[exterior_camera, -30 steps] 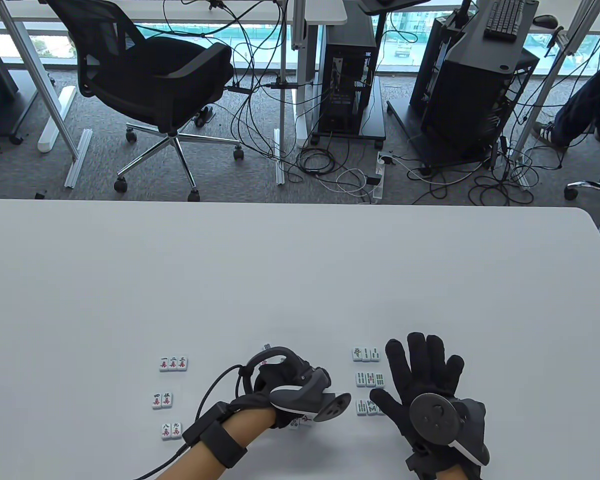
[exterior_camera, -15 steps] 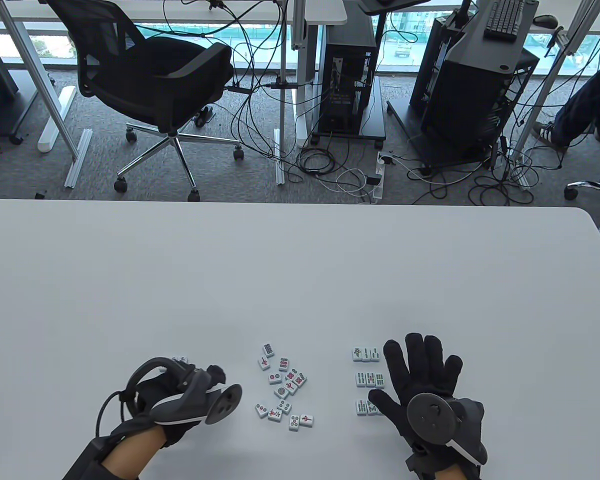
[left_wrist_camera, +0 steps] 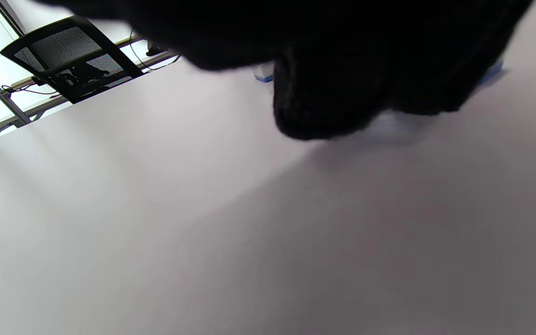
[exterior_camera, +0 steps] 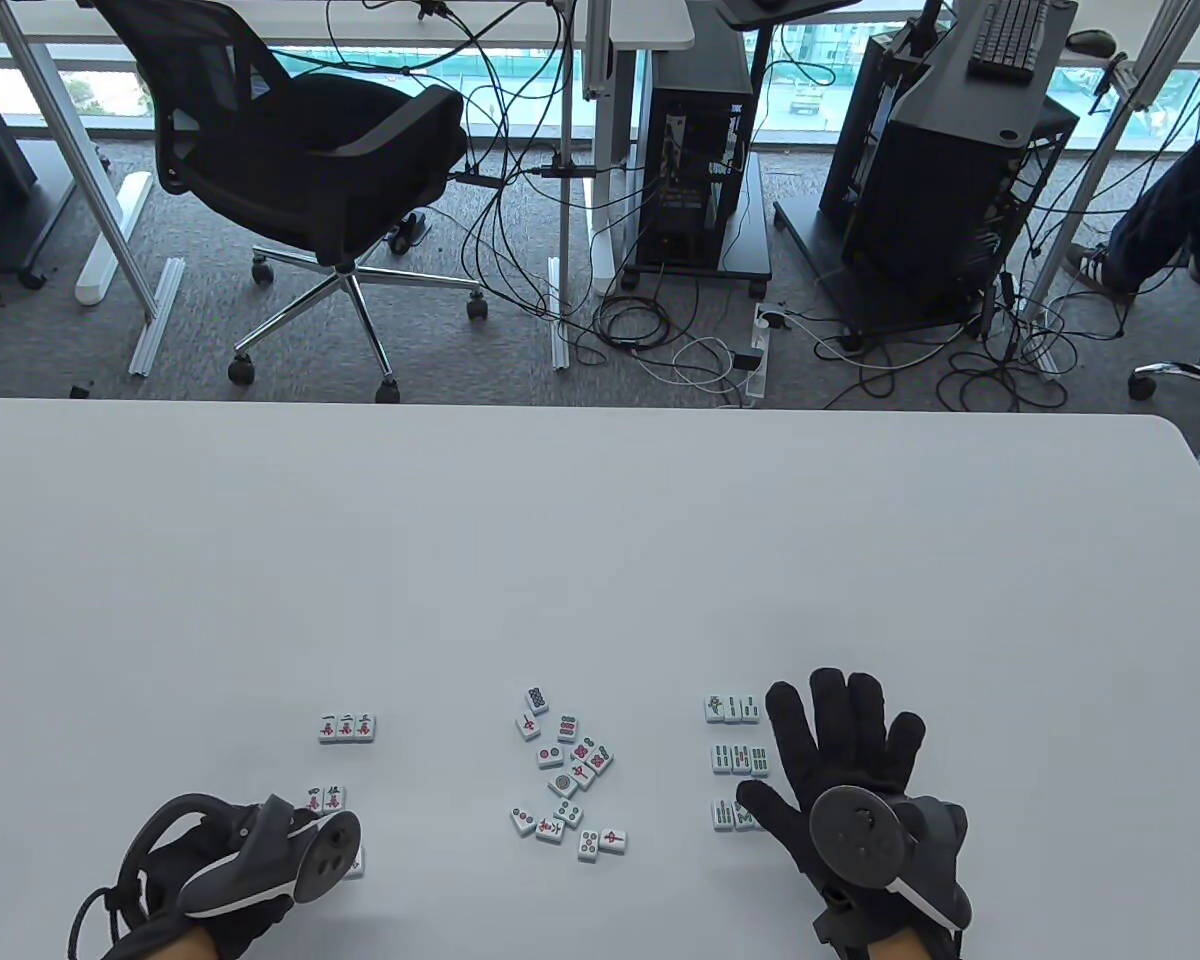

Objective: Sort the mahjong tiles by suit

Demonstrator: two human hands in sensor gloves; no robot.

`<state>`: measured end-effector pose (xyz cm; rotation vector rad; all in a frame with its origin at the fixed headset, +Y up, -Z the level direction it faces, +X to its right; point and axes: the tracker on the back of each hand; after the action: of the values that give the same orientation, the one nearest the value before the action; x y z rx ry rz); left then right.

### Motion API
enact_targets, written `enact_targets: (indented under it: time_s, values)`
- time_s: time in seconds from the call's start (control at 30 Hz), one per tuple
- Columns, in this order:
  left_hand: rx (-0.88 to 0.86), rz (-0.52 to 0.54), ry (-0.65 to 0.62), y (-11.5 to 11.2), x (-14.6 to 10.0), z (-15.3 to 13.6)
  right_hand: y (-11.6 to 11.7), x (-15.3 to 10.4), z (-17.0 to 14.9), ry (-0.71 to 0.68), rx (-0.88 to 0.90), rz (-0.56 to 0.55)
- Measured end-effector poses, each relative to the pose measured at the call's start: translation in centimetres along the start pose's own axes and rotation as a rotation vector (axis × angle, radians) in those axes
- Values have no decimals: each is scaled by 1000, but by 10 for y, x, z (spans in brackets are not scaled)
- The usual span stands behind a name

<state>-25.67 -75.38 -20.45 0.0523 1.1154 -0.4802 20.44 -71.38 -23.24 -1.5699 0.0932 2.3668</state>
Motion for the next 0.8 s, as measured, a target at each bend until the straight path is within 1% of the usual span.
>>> enact_targets:
  time_s: [0.2,0.4,0.6,0.7,0.77,0.8]
  values:
    - [19,19,-13,0,3,6,0,0,0,4,-3,5]
    - [4,14,-19,-2,7,9,0,1,0,4,-4,6]
    - [12,8,-16,-1,5,8,0,1,0,4,-4,5]
    - [3,27,-3,7,1,6,0,1,0,4,-2,3]
    - [-5,65,9,19,-2,3,0,1,0,4,-1,3]
    - [-15,105,16,28,-3,2,1,1,0,4,-1,5]
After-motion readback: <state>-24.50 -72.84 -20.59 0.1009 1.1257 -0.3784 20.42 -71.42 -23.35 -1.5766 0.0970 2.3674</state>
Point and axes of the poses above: the tracker on the back of each hand, its own z axis roughly to the thumb side, its own x axis roughly from the wrist to the fingertips, y = z × x, and after that the axes turned 8 degrees about -y, right-handed
